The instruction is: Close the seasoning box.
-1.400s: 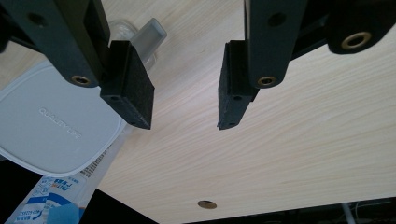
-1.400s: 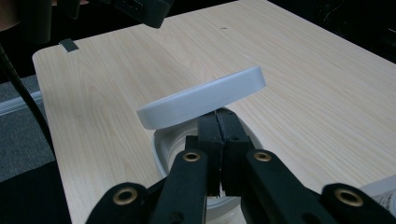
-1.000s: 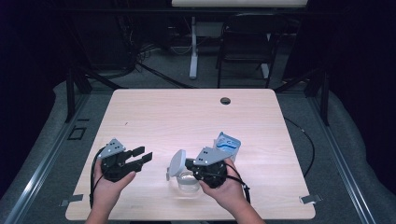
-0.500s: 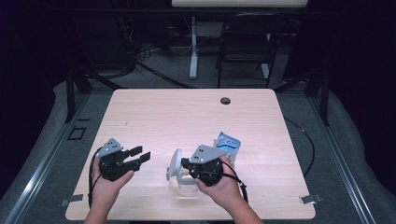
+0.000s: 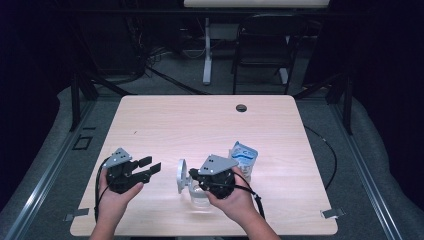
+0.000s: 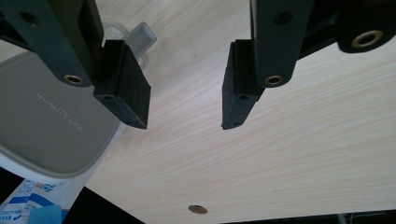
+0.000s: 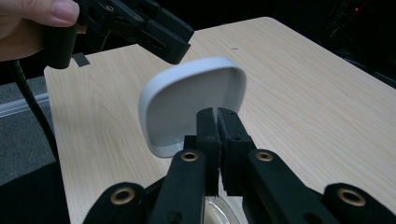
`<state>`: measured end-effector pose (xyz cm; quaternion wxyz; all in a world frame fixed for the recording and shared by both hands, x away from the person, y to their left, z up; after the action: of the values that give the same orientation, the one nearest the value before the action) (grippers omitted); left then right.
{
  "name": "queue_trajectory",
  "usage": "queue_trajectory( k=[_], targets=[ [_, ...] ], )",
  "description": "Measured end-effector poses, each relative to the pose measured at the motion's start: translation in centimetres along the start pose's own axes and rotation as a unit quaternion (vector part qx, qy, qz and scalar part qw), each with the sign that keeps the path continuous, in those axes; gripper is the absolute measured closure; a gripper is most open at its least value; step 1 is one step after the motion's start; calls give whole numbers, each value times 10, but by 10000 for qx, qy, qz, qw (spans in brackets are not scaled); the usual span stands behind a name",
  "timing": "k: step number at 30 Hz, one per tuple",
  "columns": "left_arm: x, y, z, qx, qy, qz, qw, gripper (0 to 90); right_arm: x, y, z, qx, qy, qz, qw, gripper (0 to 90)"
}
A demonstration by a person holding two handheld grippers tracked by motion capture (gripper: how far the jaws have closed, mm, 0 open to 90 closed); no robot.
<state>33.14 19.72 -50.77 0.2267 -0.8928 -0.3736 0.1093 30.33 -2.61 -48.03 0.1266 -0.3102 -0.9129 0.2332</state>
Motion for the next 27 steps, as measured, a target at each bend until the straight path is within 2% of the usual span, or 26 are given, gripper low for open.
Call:
queue_trajectory(
  k=[6,10,15,21,27],
  targets=[
    [0,1,2,35,4,-7,10000,530,-3,-2,2,-17,28,26,10000,863],
    [0,1,3,101,49,-12,9999,532,-5,-6,4,-9,-39,91,10000,831],
    [1,-1,5,125,38,-84,9999,543,-9,-12,6,-52,-33,236,9997,746],
    [2,-1,5,112,15,-99,9999,541,-18,-22,12,-88,83,396,9991,617],
    [3,-2,5,66,1,-130,9999,540,-26,-33,17,-113,182,509,9985,571]
  ],
)
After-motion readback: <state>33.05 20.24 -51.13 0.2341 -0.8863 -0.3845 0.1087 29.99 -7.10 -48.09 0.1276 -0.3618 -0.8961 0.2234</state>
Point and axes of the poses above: each handheld gripper's, and its own axes: y roughly forward along the jaws, z roughly out of its underside, x roughly to its left, the point moved 5 cm from there along y, roughly forward along the jaws, and after that the axes turned 11 degrees about y, right-handed, at the moved point
